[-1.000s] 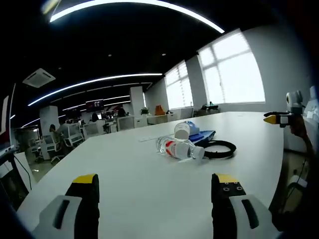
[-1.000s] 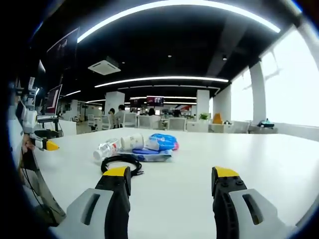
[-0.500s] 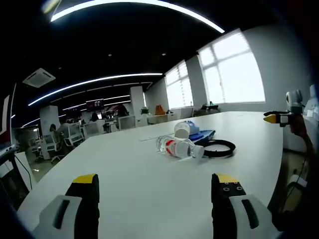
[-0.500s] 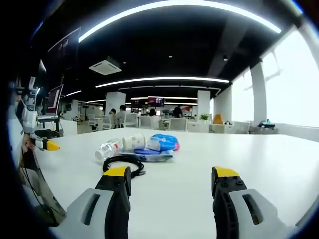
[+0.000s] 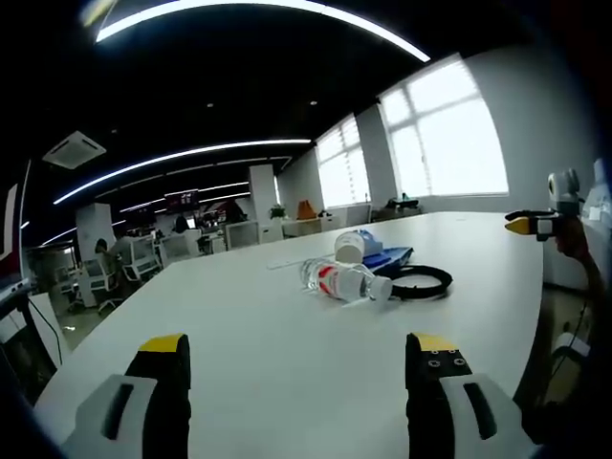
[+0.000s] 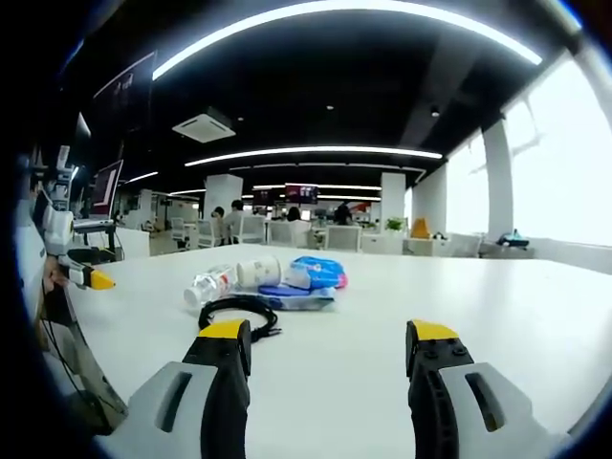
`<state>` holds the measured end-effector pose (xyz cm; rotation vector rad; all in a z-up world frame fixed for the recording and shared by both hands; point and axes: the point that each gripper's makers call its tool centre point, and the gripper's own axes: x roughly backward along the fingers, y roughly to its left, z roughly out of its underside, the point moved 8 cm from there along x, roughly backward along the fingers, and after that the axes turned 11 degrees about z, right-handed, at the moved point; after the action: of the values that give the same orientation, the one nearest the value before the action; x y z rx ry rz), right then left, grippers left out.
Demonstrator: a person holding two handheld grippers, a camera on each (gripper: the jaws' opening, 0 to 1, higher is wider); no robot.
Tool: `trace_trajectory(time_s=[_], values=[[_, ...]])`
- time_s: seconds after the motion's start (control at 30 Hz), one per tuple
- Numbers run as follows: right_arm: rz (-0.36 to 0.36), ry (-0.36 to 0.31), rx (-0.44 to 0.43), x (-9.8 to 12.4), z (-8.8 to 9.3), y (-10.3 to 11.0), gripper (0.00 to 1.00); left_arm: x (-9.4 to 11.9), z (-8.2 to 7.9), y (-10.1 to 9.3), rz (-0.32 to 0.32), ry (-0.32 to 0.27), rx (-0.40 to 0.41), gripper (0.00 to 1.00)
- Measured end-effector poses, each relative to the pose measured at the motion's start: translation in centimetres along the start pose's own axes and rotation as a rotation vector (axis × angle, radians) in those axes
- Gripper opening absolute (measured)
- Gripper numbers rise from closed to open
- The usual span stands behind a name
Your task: Arrange the tabletop items into an orderly group along one side of the table until the central work area is clear of visible clutter.
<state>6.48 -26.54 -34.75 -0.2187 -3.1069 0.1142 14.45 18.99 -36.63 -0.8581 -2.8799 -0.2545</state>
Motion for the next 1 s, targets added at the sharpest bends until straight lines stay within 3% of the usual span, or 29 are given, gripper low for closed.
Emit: trace_trajectory(time_s=[0.57, 0.8, 1.0], values=[[-0.007, 0.008, -0.003, 0.2, 0.5, -0.2, 0.63, -0.6, -0.9, 0.2, -0.005, 0.048, -0.150, 0.92], [0.000, 0.009, -0.012, 0.5, 0.7, -0.6, 0.63, -1.0, -1.9, -0.4, 0.028, 0.025, -0.187, 0.92], [-0.001, 0.009, -0.017, 0.7, 0.9, -0.8, 0.63, -1.6, -2.1, -0.9, 0.049, 0.047, -0.237, 0.92]])
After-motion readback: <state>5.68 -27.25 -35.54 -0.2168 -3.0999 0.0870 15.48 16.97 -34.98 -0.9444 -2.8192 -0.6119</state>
